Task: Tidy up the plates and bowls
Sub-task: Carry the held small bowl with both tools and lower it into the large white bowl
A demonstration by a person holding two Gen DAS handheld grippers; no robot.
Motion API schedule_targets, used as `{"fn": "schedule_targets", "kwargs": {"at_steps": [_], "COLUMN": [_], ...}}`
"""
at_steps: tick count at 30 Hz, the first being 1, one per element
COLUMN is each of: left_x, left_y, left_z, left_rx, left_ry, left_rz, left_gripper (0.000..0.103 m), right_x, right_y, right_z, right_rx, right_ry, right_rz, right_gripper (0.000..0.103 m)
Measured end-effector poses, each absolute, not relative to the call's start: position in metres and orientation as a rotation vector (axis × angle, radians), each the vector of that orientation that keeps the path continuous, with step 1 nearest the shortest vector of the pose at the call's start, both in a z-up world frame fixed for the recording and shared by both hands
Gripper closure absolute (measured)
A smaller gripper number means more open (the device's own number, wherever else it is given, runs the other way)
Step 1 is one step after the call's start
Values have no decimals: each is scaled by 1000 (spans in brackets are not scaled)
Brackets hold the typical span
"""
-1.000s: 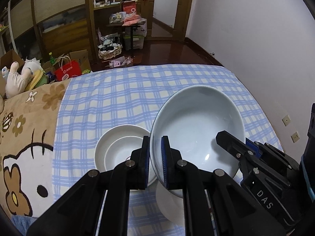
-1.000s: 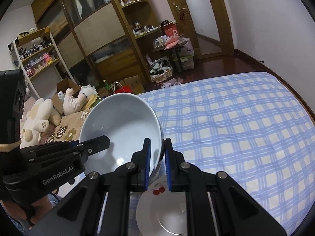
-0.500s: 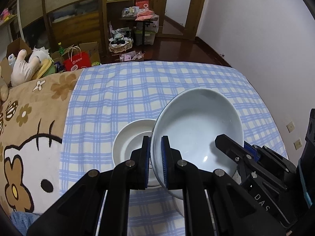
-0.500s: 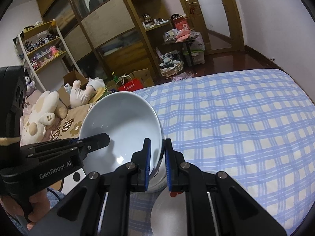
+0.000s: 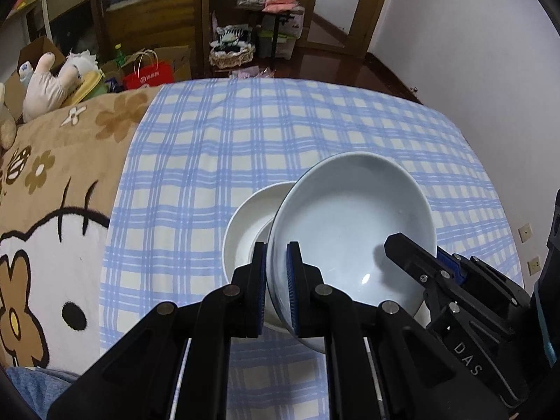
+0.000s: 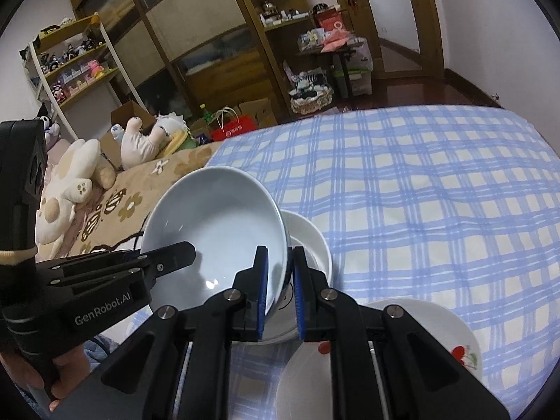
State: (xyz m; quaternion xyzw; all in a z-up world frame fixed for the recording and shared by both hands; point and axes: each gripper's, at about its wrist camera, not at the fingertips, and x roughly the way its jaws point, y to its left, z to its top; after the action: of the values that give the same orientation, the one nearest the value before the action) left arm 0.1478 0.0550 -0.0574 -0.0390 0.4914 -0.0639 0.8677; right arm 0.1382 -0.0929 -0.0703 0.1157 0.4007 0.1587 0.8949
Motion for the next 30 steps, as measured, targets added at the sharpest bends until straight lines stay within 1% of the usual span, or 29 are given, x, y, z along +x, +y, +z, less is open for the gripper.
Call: {"fn": "schedule_targets", "kwargs": {"at_steps": [5,16,30], "left_x": [156,169,175], "left_y": [61,59,60], "left_z": [-73,-103,-106], "left_rx": [-118,-101,-85], "left_ry": [1072,1158,1142], "left_rz": [-123,-101,-108], "left_gripper": [92,92,92], "right_x": [149,161,161], "right_y": [-89,-82,-83], "right_z": [-84,-105,-126], "right_rx": [249,224,245], "right_ry": [852,881,924], "right_rz": [328,310,303], "right_gripper": [88,88,88]}}
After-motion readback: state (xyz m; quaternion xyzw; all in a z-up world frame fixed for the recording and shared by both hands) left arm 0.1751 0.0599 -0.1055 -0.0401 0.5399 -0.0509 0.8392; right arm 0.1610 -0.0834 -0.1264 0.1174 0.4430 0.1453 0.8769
